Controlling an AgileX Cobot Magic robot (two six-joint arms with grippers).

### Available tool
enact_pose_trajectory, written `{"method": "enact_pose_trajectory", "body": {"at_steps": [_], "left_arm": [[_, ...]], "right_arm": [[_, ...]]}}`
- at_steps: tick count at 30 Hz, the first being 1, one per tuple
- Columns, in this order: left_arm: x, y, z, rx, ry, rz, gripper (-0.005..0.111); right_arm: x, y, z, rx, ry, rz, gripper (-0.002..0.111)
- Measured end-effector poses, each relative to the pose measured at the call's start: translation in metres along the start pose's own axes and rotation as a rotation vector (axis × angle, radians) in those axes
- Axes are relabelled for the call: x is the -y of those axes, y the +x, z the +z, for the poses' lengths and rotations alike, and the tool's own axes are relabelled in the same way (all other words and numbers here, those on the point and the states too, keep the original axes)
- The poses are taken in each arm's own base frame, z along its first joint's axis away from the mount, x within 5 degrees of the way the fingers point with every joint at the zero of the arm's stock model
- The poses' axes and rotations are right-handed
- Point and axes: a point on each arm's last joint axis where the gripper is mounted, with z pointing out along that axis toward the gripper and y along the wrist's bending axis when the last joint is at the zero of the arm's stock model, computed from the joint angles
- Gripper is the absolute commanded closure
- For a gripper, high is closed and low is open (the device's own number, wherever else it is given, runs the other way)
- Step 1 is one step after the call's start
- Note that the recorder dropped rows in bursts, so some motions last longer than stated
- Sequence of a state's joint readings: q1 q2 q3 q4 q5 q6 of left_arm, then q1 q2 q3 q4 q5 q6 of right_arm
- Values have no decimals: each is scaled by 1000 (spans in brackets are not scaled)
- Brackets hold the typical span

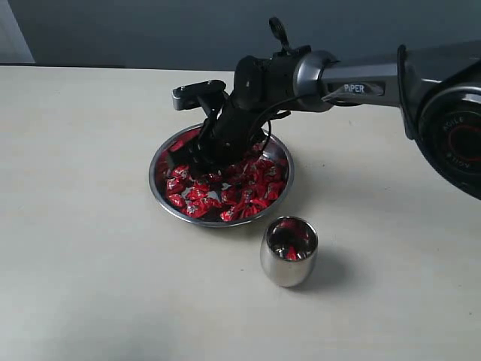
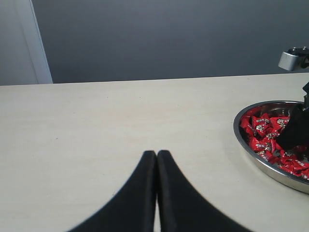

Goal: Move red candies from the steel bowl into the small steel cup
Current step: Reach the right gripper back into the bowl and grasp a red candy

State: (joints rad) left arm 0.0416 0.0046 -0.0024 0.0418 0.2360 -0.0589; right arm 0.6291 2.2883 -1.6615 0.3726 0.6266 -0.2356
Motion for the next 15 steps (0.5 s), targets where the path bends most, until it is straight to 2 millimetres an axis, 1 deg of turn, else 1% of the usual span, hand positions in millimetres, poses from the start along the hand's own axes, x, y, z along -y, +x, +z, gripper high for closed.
{"method": "enact_pose_trajectory", "body": {"at_steps": [2, 4, 9, 15], "left_arm": [[0, 0, 0, 0, 0, 0, 106], [0, 0, 0, 0, 0, 0, 106], [0, 0, 0, 0, 0, 0, 106], [0, 0, 0, 0, 0, 0, 106]], "right_arm": [[0, 0, 1, 1, 0, 0, 72], [0, -1, 1, 5, 1, 0, 78], [2, -1, 4, 13, 11, -7, 109], [1, -1, 3, 12, 12, -13, 109]]}}
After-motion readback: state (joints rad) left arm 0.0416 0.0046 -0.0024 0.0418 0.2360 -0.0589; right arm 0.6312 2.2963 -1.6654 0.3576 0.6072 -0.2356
